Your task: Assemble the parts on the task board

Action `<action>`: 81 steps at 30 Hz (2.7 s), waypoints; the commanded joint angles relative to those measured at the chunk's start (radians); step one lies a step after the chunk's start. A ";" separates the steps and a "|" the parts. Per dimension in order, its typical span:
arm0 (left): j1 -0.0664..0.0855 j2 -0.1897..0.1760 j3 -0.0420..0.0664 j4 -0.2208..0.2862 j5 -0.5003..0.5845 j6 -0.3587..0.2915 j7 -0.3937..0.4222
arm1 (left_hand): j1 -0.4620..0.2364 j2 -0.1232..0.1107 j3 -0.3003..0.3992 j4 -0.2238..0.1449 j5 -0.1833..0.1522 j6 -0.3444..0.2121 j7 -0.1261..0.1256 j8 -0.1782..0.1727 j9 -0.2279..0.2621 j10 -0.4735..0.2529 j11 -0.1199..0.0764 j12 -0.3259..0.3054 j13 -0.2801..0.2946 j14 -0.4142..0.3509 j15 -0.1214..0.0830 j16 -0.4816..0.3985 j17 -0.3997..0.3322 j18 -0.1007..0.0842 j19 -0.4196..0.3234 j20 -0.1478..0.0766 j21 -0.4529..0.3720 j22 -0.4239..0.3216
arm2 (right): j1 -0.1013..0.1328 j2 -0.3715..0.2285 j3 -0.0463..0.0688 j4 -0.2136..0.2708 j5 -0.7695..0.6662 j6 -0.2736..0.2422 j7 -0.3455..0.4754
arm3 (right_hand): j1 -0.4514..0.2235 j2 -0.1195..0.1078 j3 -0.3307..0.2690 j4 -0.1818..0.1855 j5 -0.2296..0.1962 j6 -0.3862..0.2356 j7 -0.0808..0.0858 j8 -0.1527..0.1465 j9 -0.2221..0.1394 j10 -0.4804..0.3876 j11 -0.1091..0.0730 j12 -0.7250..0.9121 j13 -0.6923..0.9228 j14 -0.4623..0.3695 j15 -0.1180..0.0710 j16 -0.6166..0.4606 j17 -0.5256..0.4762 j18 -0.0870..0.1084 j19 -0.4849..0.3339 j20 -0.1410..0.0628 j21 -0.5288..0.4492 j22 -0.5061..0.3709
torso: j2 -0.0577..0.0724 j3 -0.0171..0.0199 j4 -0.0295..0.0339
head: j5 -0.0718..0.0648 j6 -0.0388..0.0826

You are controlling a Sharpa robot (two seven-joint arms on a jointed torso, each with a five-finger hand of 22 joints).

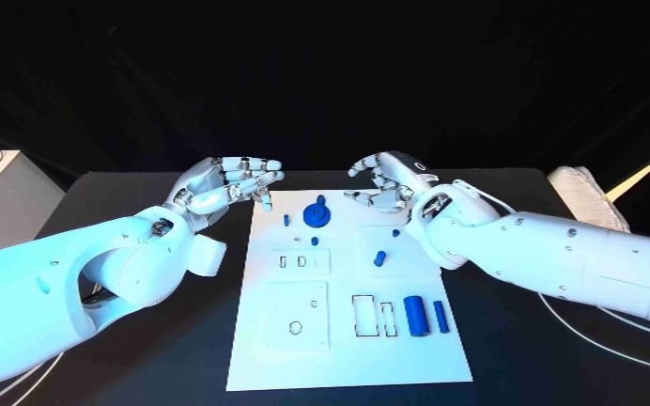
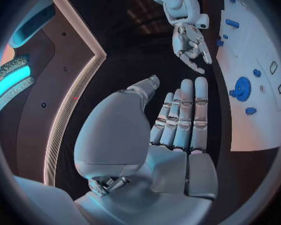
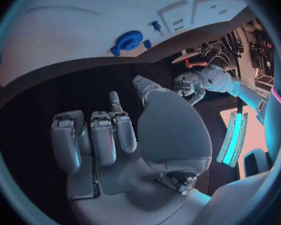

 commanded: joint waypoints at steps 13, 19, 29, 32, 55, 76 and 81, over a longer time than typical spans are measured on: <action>0.000 0.013 -0.001 -0.014 -0.005 0.028 0.008 | -0.004 0.000 0.008 -0.004 -0.002 -0.010 0.012 0.005 -0.002 -0.007 0.000 0.003 -0.001 -0.014 0.000 0.004 -0.003 0.014 -0.011 0.000 0.006 0.002 | 0.012 -0.237 -0.001 0.041 0.141 0.265 0.222 | 0.112 -0.035 0.020 -0.072 0.015 0.004 0.001 0.014 -0.002 -0.006 0.003 -0.049 0.168 0.102 0.004 0.004 0.263 0.013 0.040 0.003 -0.081 0.179 | -0.004 0.0078 -0.0079 | -0.024 -0.005; 0.000 0.013 -0.001 -0.019 -0.005 0.029 0.009 | -0.004 0.000 0.008 -0.004 -0.002 -0.010 0.012 0.005 -0.002 -0.007 0.000 0.003 -0.001 -0.014 0.000 0.004 -0.003 0.014 -0.011 0.000 0.006 0.002 | 0.001 -0.252 -0.002 0.002 0.107 0.280 0.212 | 0.115 -0.037 0.019 -0.074 0.015 0.005 0.001 0.015 -0.002 -0.003 0.003 -0.046 0.170 0.102 0.004 0.004 0.263 0.012 0.045 0.003 -0.074 0.185 | -0.003 0.0089 -0.0105 | -0.019 -0.005; 0.000 0.014 -0.001 -0.023 -0.006 0.031 0.009 | -0.003 -0.001 0.009 -0.005 -0.002 -0.010 0.012 0.005 -0.002 -0.007 0.000 0.003 -0.001 -0.015 0.000 0.003 -0.004 0.014 -0.012 0.000 0.006 0.002 | -0.019 -0.224 -0.003 -0.038 0.088 0.283 0.165 | 0.112 -0.037 0.016 -0.072 0.017 0.004 0.001 0.015 -0.003 0.010 0.003 -0.035 0.180 0.102 0.004 0.004 0.263 0.005 0.060 0.002 -0.051 0.205 | -0.003 0.0067 -0.0084 | -0.019 -0.010; 0.000 0.014 -0.001 -0.023 -0.007 0.032 0.008 | -0.003 -0.001 0.009 -0.005 -0.002 -0.010 0.012 0.005 -0.002 -0.007 0.000 0.003 -0.001 -0.015 0.000 0.003 -0.004 0.014 -0.012 0.000 0.006 0.002 | -0.025 -0.208 -0.003 -0.058 0.085 0.278 0.140 | 0.111 -0.036 0.015 -0.071 0.019 0.004 0.001 0.016 -0.003 0.017 0.003 -0.028 0.186 0.102 0.004 0.004 0.263 0.001 0.070 0.002 -0.037 0.218 | -0.003 0.0058 -0.0086 | -0.019 -0.011; 0.000 0.011 -0.001 -0.022 -0.008 0.031 0.008 | -0.003 -0.001 0.010 -0.006 -0.002 -0.010 0.012 0.005 -0.002 -0.007 0.000 0.003 -0.001 -0.016 0.001 0.004 -0.004 0.014 -0.014 0.000 0.007 0.003 | -0.047 -0.139 -0.004 -0.132 0.069 0.282 0.074 | 0.116 -0.026 0.023 -0.071 0.019 0.011 0.000 0.020 -0.003 0.024 0.002 -0.022 0.192 0.102 0.004 0.004 0.263 -0.001 0.074 0.002 -0.031 0.223 | -0.003 0.0064 -0.0079 | -0.015 -0.019; 0.000 0.009 -0.001 -0.021 -0.008 0.028 0.007 | -0.004 -0.002 0.012 -0.006 -0.002 -0.010 0.012 0.005 -0.002 -0.007 0.000 0.004 -0.001 -0.017 0.001 0.004 -0.005 0.014 -0.016 0.000 0.009 0.004 | -0.050 -0.121 -0.004 -0.137 0.068 0.294 0.074 | 0.126 -0.001 0.074 -0.079 0.010 0.063 -0.022 0.046 -0.001 0.043 -0.017 -0.005 0.207 0.102 -0.012 0.004 0.263 -0.003 0.080 -0.011 -0.023 0.231 | -0.003 0.0075 -0.0086 | -0.013 -0.021; 0.000 0.009 -0.001 -0.021 -0.008 0.027 0.007 | -0.004 -0.002 0.012 -0.006 -0.002 -0.010 0.012 0.005 -0.002 -0.007 0.000 0.004 -0.001 -0.017 0.001 0.004 -0.005 0.014 -0.016 0.000 0.009 0.004 | -0.050 -0.118 -0.004 -0.138 0.068 0.297 0.074 | 0.126 0.005 0.089 -0.082 0.008 0.074 -0.027 0.051 -0.001 0.047 -0.022 -0.003 0.210 0.102 -0.018 0.004 0.263 -0.004 0.082 -0.016 -0.020 0.233 | -0.003 0.0076 -0.0093 | -0.014 -0.022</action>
